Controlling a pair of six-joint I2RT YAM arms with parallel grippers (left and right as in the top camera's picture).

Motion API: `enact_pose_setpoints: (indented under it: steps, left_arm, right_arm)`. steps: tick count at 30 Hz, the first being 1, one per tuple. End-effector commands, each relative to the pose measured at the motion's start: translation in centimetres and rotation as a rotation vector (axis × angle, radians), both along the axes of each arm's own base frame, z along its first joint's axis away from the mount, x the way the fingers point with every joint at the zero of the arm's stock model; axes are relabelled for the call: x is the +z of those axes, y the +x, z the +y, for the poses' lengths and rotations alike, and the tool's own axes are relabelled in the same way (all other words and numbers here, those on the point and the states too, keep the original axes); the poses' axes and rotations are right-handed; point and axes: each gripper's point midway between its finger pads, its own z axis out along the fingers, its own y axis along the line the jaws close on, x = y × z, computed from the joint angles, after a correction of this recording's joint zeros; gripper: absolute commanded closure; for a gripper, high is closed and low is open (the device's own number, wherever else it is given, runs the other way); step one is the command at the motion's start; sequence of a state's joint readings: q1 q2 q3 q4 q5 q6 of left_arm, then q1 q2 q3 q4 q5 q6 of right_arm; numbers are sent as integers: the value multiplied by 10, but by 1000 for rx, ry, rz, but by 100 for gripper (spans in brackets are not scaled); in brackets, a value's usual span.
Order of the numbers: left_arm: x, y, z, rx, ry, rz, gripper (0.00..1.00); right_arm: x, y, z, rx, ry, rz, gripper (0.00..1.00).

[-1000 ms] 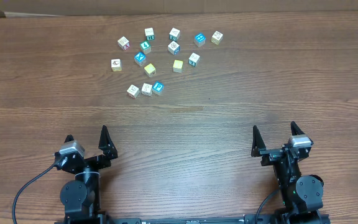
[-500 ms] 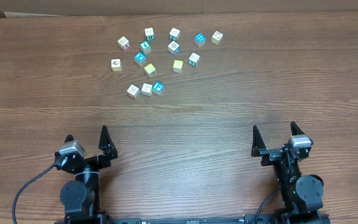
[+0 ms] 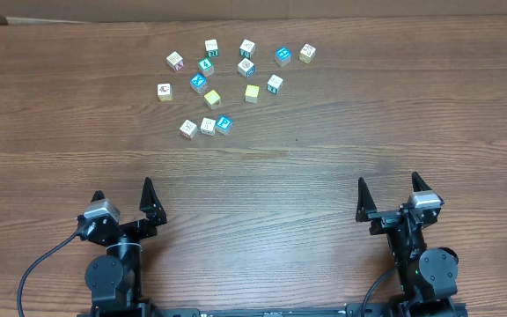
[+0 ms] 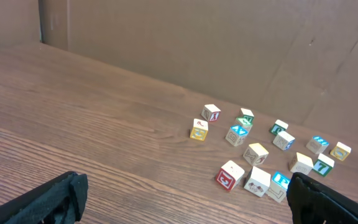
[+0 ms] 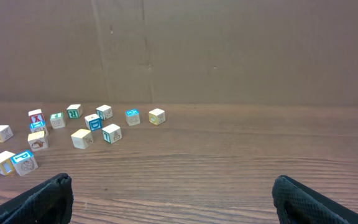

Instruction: Form a tower

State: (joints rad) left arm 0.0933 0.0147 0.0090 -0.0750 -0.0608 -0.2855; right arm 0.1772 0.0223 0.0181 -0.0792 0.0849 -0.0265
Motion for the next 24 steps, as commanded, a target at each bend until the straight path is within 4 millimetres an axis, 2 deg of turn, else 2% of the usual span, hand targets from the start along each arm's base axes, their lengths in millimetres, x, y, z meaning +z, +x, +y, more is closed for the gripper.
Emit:
enact_pose_setpoints:
  steps: [1,4,6,11,16,17,24]
  left_arm:
    - [1,0,0,0,-6,-12,0]
    - [3,0,-1,-11,-6,-19,0]
    - [10,2,-11,-68,-7,-45,0]
    - [41,1,-37,-217,9,-163,0]
    - [76,-7,-41,-240,26,-239,1]
    - [87,-10,-43,-246,31,-256,0]
    - [195,-50,-49,-253,114,-402,0]
  right_arm:
    - [-5,1,0,-2,-3,9,0]
    - [-5,1,0,-2,-2,9,0]
    - [-5,1,0,-2,-3,9,0]
    - [-5,1,0,-2,-3,9,0]
    - [-5,1,0,-2,-3,9,0]
    - [-5,1,0,-2,-3,9,0]
    - [-5,1,0,-2,-2,9,0]
